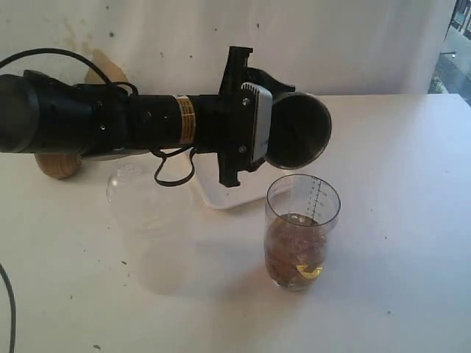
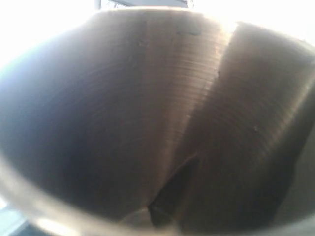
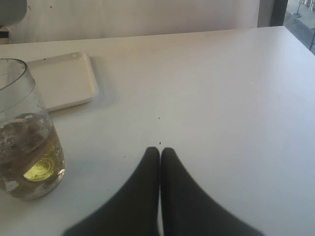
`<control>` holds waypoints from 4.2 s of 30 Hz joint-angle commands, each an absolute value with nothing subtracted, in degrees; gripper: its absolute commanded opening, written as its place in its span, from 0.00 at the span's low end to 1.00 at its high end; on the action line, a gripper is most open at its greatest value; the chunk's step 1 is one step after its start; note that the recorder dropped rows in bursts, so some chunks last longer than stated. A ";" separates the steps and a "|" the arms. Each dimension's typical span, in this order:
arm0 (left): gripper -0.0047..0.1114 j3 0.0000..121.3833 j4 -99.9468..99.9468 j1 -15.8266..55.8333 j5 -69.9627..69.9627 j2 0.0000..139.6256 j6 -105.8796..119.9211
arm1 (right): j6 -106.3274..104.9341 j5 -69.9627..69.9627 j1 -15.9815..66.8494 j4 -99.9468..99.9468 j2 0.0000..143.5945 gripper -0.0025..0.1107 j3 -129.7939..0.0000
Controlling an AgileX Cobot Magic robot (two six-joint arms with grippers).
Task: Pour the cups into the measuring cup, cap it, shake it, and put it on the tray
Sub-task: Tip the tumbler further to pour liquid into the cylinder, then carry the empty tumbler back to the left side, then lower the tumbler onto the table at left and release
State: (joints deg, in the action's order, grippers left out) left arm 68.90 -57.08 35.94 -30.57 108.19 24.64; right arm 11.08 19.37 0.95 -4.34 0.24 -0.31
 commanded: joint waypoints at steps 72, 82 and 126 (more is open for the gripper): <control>0.04 57.47 -20.64 8.12 -47.62 122.11 -16.95 | 11.27 19.30 0.67 -4.51 0.00 0.02 0.00; 0.04 57.47 -27.11 8.12 -45.68 122.75 -17.08 | 11.27 19.30 0.67 -4.51 0.00 0.02 0.00; 0.28 61.14 -10.13 8.12 -44.89 124.59 -7.69 | 11.27 19.30 0.67 -4.51 0.00 0.02 0.00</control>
State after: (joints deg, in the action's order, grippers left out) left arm 60.99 -12.40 8.08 -44.72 124.43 -8.14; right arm 11.19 19.37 0.95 -4.34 0.24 -0.31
